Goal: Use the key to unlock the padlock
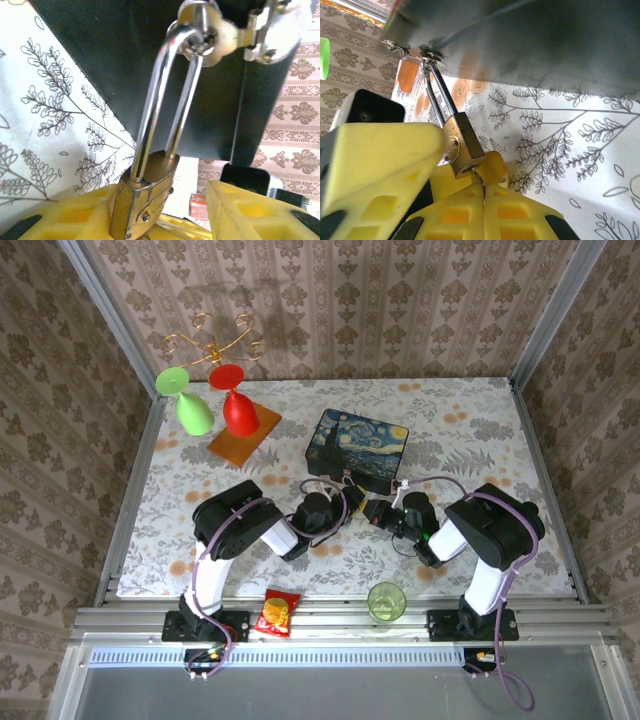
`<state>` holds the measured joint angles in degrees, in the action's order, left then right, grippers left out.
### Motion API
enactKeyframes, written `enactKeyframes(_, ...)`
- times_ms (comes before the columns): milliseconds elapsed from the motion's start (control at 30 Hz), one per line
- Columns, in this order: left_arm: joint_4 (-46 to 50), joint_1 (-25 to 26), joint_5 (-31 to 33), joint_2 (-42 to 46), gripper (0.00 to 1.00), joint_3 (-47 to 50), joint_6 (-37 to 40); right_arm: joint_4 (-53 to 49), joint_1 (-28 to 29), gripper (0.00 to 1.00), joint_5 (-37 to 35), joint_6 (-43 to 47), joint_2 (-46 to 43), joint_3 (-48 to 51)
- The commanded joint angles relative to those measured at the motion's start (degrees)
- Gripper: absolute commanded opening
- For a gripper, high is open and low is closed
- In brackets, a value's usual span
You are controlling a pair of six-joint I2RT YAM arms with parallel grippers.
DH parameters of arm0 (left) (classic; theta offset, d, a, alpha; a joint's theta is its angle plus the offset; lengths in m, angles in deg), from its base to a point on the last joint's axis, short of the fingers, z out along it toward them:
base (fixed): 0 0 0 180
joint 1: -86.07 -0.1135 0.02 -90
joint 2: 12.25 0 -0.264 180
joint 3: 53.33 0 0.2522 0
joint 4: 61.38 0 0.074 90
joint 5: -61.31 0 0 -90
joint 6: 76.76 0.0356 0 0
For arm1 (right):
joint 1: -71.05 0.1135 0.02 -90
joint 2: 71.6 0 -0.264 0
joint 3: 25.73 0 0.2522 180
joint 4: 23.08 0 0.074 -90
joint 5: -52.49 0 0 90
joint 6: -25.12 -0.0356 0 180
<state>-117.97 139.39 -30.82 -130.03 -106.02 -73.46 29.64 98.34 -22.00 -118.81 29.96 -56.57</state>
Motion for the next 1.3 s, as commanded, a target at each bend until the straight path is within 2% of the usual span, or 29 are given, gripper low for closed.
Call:
enactKeyframes(0,-3.36,-0.89,-0.27,1.79,0.51,0.3,3.81,-3.49,0.32,0.0,-0.91,0.21,-2.71,0.99)
enactKeyframes(300,3.38,-1.83,-0.52,3.9,0.5,-0.33,11.25,-11.59,0.4,0.0,-1.22,3.68,-9.32,0.25)
enactKeyframes(400,2.72,-1.95,-0.22,4.62,0.44,-0.73,13.88,-11.1,0.31,0.0,1.13,2.72,-8.2,-0.49)
enactKeyframes(500,1.8,-2.33,-0.59,4.57,0.35,-1.1,14.49,-7.65,0.05,0.0,3.73,0.67,-4.58,-0.86)
enactKeyframes(600,1.13,-2.35,-0.94,4.66,0.28,-1.01,14.72,-4.41,-0.02,0.0,3.54,-0.29,-2.27,-0.21)
enactKeyframes(767,1.82,-2.36,-0.68,5.7,0.15,0.15,15.24,-7.04,-0.04,0.0,3.43,1.39,-3.37,-0.23)
enactKeyframes(833,1.45,-2.52,-1.06,5.48,0.11,0.27,14.99,-13.71,-0.03,0.08,2.54,4.4,-6.3,-1.15)
enactKeyframes(900,0.54,-2.67,-1.3,4.78,0.11,0.18,14.39,-21.26,-0.04,0.06,0.79,7.52,-9.77,-2.11)
enactKeyframes(1000,0.11,-3.03,-1.34,4.24,0.14,0.16,14.11,-40.87,0.09,0.07,-6.81,11.1,-16.98,-5.26)
enactKeyframes(1067,0.49,-2.88,-1.37,4.23,0.17,-0.14,14.53,-51.37,0.4,0.18,-12.98,13.66,-22.22,-6.6)
enactKeyframes(1167,0.59,-2.88,-1.98,3.88,0.17,-1.24,14.21,-56.08,0.8,0.27,-14.31,20.42,-27.09,-7.65)
enactKeyframes(1267,0.82,-2.88,-2.34,3.73,0.16,-2.08,13.84,-59.51,1.9,0.33,-13.02,27.48,-26.76,-10.78)
